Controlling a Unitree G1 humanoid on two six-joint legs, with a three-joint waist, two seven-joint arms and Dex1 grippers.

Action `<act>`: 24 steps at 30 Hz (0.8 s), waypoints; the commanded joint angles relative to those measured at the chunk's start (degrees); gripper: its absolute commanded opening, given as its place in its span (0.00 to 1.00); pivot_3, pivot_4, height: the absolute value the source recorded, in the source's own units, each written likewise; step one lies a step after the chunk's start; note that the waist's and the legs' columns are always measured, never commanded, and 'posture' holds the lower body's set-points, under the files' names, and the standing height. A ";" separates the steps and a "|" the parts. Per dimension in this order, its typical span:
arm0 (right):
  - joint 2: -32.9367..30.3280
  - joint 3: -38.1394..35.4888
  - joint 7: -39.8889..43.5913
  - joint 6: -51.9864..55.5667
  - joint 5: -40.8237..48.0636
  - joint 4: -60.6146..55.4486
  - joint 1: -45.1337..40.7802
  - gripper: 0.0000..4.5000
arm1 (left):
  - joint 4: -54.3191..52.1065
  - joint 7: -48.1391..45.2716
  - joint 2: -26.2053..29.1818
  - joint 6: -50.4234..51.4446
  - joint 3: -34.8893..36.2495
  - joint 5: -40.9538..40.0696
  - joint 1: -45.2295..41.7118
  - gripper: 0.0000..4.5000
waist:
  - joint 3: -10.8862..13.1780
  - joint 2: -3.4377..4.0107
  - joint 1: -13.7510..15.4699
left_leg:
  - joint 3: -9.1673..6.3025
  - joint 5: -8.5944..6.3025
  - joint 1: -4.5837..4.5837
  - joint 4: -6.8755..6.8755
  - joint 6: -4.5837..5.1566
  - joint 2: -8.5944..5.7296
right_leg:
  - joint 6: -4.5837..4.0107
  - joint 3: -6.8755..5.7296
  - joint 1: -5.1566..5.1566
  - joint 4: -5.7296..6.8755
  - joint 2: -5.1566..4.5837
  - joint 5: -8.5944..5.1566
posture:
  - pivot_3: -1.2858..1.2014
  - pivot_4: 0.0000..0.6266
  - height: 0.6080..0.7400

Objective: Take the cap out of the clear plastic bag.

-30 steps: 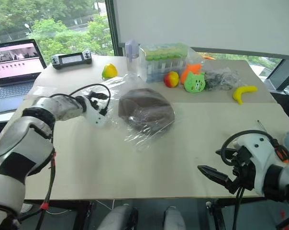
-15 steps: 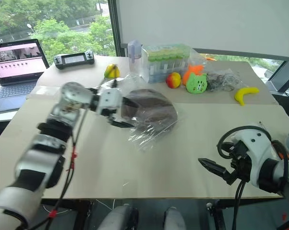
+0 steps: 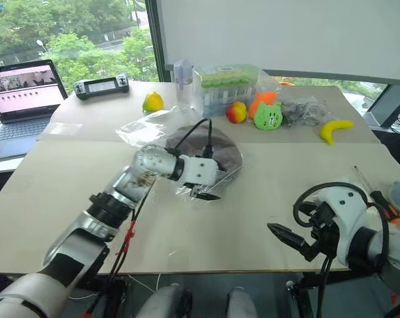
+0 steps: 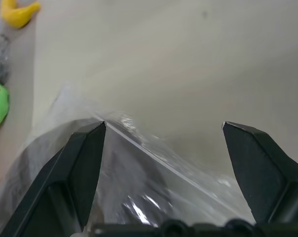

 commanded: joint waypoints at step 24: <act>-1.18 -1.39 -0.89 -0.54 0.21 0.28 -0.70 1.00 | 7.61 32.03 -2.73 -1.35 0.72 11.22 -2.93 0.89 | -0.01 0.02 0.68 | 0.05 -0.01 -0.14 -0.08 -0.03 0.01 | -0.01 0.08 -0.22 -0.03 -0.03 0.00 | 0.52 0.24 0.99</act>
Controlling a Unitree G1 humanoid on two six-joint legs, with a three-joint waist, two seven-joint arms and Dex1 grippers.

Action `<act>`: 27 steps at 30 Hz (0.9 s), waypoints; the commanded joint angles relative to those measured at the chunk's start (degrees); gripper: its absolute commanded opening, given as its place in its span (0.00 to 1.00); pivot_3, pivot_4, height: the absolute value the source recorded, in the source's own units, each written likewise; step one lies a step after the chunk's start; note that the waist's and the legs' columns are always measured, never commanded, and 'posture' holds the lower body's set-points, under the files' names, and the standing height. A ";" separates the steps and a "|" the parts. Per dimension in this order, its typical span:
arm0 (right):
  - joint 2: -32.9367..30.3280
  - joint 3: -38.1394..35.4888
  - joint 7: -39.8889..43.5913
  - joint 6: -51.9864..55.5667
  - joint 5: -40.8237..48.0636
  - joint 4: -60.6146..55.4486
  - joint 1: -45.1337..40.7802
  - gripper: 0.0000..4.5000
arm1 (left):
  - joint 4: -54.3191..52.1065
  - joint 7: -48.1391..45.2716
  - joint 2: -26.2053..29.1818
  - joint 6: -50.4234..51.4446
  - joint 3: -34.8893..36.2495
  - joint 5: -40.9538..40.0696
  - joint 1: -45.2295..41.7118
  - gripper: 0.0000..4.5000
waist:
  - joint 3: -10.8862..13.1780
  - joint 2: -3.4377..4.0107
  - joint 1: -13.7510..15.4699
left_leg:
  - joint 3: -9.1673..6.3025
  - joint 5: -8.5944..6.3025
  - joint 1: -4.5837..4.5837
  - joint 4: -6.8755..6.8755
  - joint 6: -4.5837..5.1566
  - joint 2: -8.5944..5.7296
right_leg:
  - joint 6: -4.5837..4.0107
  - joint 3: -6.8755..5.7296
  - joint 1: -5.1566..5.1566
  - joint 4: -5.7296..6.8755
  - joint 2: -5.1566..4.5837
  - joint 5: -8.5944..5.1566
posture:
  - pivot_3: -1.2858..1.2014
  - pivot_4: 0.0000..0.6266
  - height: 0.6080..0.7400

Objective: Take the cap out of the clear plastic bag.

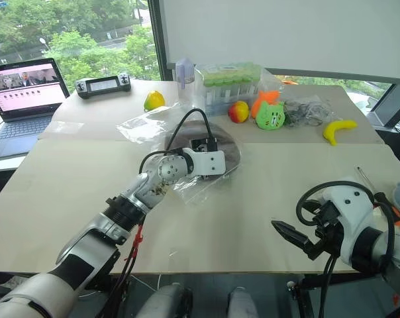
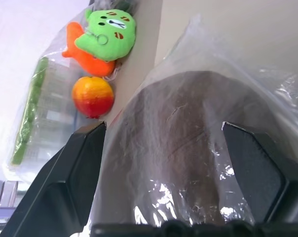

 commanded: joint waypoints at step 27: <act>-2.19 0.79 -3.70 0.89 7.23 -0.83 0.03 1.00 | -10.41 5.02 -1.41 -5.42 -3.55 3.53 13.32 0.89 | -0.02 0.03 0.11 | 0.02 -0.04 -0.04 -0.03 0.04 -0.01 | 0.00 -0.02 -0.03 -0.05 -0.10 0.00 | 0.52 0.24 0.99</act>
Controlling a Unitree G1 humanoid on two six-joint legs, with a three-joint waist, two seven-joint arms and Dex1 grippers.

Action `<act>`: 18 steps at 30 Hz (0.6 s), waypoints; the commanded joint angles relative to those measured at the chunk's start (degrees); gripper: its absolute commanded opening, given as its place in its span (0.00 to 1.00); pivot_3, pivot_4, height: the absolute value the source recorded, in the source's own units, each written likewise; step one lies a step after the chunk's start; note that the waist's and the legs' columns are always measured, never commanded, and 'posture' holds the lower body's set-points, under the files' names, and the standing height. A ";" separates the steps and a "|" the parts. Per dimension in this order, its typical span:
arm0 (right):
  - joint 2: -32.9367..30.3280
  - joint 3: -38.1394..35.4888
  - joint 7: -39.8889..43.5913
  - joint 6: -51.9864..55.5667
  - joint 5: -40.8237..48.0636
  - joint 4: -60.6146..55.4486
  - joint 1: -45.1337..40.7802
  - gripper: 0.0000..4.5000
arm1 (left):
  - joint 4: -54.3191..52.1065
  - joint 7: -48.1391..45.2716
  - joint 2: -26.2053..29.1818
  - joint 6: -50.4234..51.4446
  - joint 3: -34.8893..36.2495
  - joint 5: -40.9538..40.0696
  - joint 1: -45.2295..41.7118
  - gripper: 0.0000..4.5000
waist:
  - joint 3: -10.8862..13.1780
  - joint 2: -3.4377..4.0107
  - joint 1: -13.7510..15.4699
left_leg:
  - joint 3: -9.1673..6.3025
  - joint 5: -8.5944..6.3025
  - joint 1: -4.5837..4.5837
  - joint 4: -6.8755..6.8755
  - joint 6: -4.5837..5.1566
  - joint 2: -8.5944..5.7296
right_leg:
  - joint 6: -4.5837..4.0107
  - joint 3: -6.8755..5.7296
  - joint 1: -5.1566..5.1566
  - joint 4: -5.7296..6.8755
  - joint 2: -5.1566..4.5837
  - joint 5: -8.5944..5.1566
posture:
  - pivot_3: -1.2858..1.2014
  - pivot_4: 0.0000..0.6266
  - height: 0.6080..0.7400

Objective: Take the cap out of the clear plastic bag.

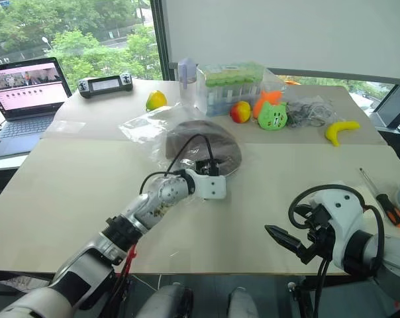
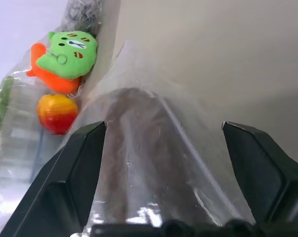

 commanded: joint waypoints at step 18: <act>-7.11 -0.48 -1.83 1.78 8.35 2.42 -3.07 1.00 | -7.21 17.75 -2.20 4.12 -0.31 14.91 4.68 0.89 | 0.00 0.01 0.10 | 0.01 0.00 0.01 0.00 0.01 0.00 | 0.01 -0.08 0.05 -0.02 -0.06 0.00 | 0.52 0.24 0.99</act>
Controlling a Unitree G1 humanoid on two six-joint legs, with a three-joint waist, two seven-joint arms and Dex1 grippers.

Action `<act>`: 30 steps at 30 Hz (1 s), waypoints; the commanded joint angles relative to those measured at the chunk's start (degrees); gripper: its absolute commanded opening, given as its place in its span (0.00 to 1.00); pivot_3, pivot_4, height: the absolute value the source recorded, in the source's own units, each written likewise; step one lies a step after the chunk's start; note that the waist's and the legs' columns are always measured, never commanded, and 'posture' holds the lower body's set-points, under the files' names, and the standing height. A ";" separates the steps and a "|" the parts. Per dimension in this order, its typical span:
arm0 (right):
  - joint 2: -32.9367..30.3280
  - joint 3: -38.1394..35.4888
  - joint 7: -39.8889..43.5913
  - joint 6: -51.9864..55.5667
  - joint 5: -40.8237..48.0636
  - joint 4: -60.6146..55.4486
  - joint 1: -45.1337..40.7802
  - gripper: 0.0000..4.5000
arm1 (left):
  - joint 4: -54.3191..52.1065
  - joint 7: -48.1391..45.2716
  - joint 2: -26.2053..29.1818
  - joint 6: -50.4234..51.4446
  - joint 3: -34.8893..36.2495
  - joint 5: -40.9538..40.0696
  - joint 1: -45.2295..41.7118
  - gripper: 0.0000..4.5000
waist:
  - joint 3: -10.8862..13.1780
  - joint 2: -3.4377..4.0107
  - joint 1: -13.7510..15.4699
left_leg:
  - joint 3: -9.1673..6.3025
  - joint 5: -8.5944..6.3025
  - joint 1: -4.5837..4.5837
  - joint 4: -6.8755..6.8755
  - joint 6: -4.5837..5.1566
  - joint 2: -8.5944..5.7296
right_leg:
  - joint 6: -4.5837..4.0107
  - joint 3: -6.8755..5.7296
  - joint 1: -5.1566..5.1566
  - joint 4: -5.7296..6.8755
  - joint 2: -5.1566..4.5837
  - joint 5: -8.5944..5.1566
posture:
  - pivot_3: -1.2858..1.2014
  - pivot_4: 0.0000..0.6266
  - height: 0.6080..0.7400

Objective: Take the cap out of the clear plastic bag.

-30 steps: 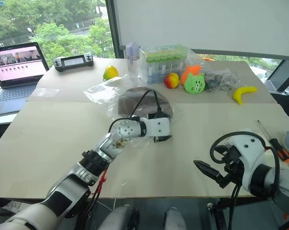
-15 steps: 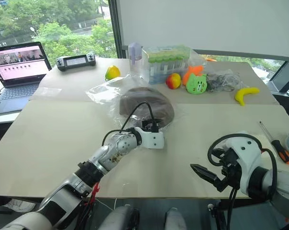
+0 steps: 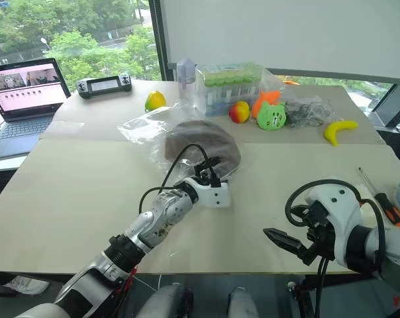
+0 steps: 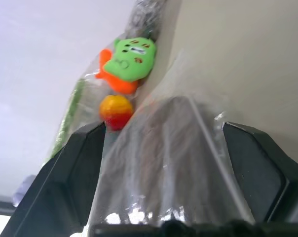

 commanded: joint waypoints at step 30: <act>-1.08 -3.40 -4.37 -0.39 4.67 -1.80 2.68 1.00 | 1.87 7.20 -4.61 1.69 -1.36 3.54 1.92 0.89 | 0.00 0.00 0.15 | -0.01 -0.01 -0.08 0.01 0.02 0.00 | 0.01 -0.03 -0.04 -0.02 -0.05 0.00 | 0.52 0.24 0.99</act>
